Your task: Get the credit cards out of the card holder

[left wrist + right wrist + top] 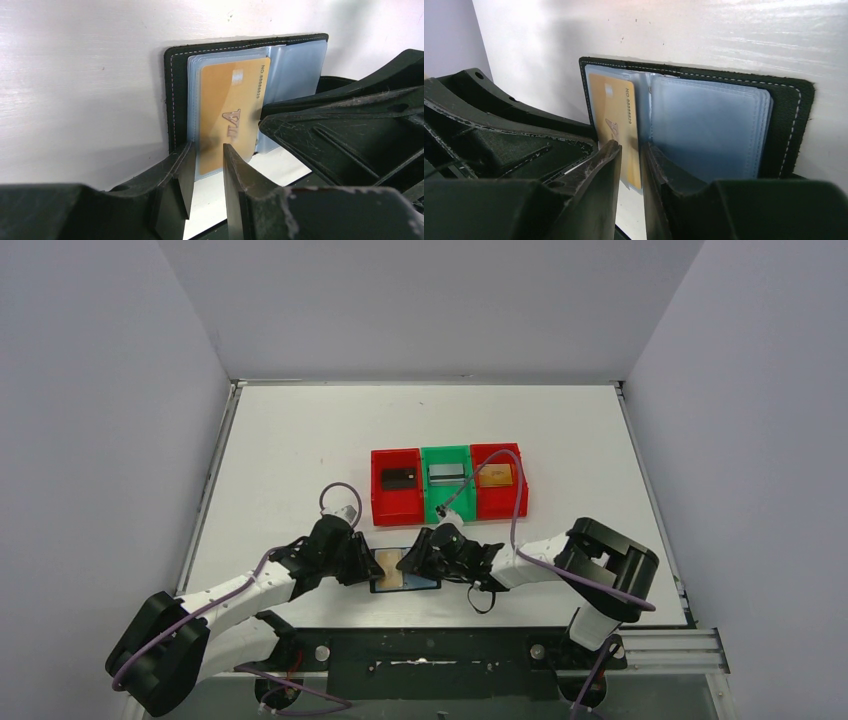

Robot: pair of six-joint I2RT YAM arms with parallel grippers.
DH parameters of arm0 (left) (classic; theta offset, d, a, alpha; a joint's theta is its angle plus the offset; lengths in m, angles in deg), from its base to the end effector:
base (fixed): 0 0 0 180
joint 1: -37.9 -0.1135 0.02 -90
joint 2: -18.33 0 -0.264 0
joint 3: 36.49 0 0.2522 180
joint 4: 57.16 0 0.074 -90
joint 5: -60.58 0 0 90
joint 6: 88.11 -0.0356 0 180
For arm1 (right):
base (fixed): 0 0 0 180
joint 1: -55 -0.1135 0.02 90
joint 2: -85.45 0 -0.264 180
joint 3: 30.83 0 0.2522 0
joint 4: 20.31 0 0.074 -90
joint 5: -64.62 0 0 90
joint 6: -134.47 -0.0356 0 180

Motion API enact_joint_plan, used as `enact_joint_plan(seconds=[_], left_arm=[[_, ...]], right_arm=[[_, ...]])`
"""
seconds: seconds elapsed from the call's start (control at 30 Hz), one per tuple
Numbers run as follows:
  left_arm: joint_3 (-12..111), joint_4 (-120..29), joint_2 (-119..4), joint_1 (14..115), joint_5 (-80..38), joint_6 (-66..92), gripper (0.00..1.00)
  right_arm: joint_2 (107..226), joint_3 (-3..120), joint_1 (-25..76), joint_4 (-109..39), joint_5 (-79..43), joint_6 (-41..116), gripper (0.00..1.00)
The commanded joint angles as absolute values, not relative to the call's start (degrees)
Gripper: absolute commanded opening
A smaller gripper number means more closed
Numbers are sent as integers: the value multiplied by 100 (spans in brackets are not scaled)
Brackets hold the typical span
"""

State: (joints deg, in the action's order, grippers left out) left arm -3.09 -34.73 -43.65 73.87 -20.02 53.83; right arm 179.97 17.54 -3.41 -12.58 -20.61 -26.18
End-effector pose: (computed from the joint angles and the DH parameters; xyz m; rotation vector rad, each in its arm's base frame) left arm 0.1472 -0.1140 0.1411 -0.2913 2.6315 -0.8069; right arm 0.1553 0.2582 0.1268 0.2234 2.5709 1.1717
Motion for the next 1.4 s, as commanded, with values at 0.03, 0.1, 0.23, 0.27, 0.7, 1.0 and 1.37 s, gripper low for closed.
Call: enact_joint_plan(seconds=[0.03,0.1,0.23,0.27,0.7,1.0,1.37], left_arm=[[-252,-3657,-4350,7413,-2068,5346,26],[-258,-3663,-4363,7416,-2062,5344,26],[-259,-3671,-4390,7418,-2063,5344,25],[-262,-3680,-4397,7416,-2060,5342,25],[-279,-3689,-4427,7419,-2125,5370,23],[-112,-3517,-4366,7420,-2165,5345,24],[694,-3321,-4288,7422,-2167,4999,36]], right_arm=[[18086,1754,-298,-731,-1936,-2647,23],[18112,1749,-296,-707,-1912,-2662,21],[18127,1681,-278,-588,-1874,-2710,17],[18121,1673,-257,-586,-1863,-2723,14],[17737,1257,-64,-431,-1845,-2900,0],[17807,1290,-58,-572,-1852,-2907,4],[17851,1325,-63,-716,-1948,-2927,21]])
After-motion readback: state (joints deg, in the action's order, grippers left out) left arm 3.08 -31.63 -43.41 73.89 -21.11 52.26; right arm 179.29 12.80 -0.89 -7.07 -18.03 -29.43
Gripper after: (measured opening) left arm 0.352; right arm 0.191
